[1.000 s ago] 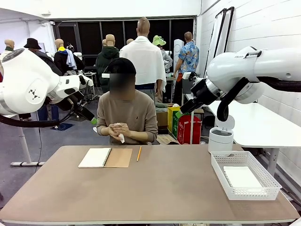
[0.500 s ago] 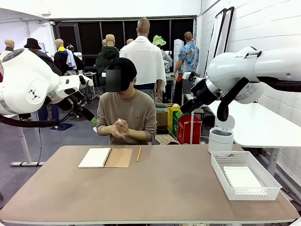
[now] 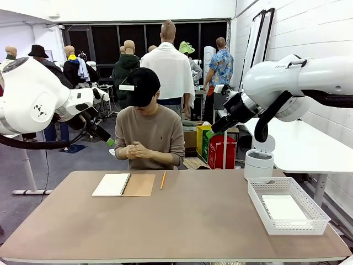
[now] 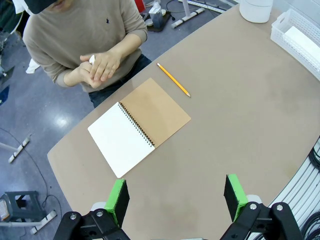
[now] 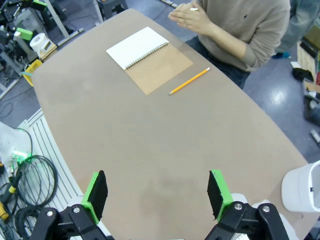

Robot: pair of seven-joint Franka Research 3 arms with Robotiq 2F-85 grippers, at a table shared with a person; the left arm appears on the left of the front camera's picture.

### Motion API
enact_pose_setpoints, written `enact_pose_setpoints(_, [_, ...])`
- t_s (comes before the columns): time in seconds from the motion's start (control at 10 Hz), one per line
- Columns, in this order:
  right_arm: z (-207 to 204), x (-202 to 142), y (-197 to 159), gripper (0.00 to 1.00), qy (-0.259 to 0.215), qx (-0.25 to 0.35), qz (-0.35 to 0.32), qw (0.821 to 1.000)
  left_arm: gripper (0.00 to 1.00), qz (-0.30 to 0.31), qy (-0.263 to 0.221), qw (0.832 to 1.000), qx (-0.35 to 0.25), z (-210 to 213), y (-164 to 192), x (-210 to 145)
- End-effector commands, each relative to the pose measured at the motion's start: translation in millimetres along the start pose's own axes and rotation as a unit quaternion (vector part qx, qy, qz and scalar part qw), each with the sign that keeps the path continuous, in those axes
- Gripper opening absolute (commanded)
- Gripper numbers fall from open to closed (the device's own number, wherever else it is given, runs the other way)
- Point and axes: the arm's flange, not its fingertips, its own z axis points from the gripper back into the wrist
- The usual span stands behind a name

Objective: Sort the paper based on its condition.
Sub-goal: If a person hands you a paper, place it in the Organizing basket , and if it's crumpled, put it in the Trash can.

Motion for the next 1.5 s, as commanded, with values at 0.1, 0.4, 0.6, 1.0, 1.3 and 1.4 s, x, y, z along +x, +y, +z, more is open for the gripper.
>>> enact_pose_setpoints(0.1, [0.5, 0.0, 0.4, 1.00, 0.000, 0.000, 0.000, 1.000, 1.00, -0.001, -0.006, 1.000, -0.003, 0.6, 1.3, 0.3])
enact_pose_setpoints(0.4, [0.5, 0.0, 0.4, 1.00, 0.000, 0.000, 0.000, 1.000, 1.00, -0.001, -0.006, 1.000, -0.003, 0.6, 1.3, 0.3])
enact_pose_setpoints(0.6, [0.5, 0.0, 0.4, 1.00, 0.000, 0.000, 0.000, 1.000, 1.00, -0.001, -0.006, 1.000, -0.003, 0.6, 1.3, 0.3])
enact_pose_setpoints(1.0, [0.5, 0.0, 0.4, 1.00, 0.000, 0.000, 0.000, 1.000, 1.00, -0.001, -0.006, 1.000, -0.003, 0.6, 1.3, 0.3])
enact_pose_setpoints(1.3, [0.5, 0.0, 0.4, 1.00, 0.000, 0.000, 0.000, 1.000, 1.00, -0.001, -0.006, 1.000, -0.003, 0.6, 1.3, 0.3])
enact_pose_setpoints(1.4, [0.5, 0.0, 0.4, 1.00, 0.000, 0.000, 0.000, 1.000, 1.00, -0.001, -0.006, 1.000, -0.003, 0.6, 1.3, 0.3])
